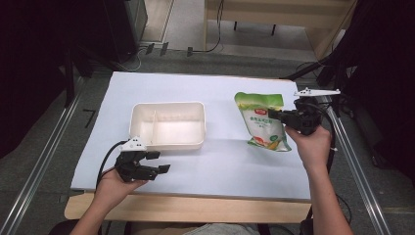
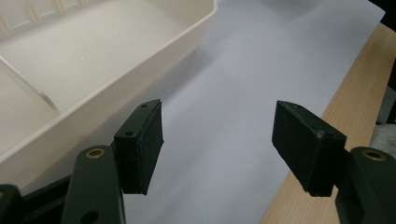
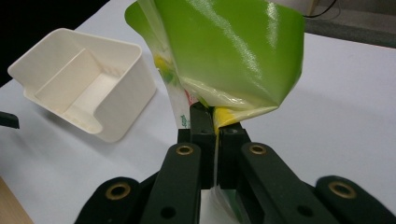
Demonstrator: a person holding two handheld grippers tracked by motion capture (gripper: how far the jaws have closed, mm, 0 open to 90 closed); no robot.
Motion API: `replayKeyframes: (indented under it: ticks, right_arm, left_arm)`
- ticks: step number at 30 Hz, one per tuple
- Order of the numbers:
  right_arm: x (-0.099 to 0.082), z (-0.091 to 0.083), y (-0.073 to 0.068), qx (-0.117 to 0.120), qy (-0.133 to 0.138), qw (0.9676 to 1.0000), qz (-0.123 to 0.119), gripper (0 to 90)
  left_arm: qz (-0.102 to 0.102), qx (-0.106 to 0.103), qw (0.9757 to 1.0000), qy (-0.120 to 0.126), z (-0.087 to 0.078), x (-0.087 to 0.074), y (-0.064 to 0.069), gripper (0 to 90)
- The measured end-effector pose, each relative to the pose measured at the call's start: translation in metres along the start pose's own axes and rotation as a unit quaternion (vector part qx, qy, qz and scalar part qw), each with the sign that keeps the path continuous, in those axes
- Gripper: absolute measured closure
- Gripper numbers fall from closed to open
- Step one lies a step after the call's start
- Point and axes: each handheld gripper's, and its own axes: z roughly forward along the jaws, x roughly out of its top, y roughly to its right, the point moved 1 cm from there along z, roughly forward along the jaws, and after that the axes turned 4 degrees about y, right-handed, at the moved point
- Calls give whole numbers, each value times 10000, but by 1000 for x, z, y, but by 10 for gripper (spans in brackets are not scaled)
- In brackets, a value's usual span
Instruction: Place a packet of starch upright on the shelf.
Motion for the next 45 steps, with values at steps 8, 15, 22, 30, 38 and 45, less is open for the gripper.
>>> replayKeyframes:
  ticks: [8, 15, 22, 30, 38, 45]
  right_arm:
    - [4, 8, -10, 191, -35, 9998, -13, 900]
    - [10, 26, -23, 356, -205, 9991, -95, 900]
    - [28, 34, -37, 471, -267, 9982, -254, 900]
    - [52, 40, -48, 611, -263, 9972, -333, 900]
    - [76, 44, -61, 659, -230, 9966, -438, 900]
    - [97, 48, -76, 708, -150, 9958, -555, 900]
  left_arm:
    - [-53, -40, 10000, 41, 0, 0, -1, 343]
    - [-20, -46, 10000, 33, 0, 0, 0, 343]
    - [-20, -68, 10000, 41, 0, 0, 0, 343]
    - [-18, -97, 9999, 94, -1, 0, -1, 343]
    - [-11, -64, 9999, 88, -1, -1, -1, 343]
    - [-31, -78, 9999, 97, 0, -1, -1, 343]
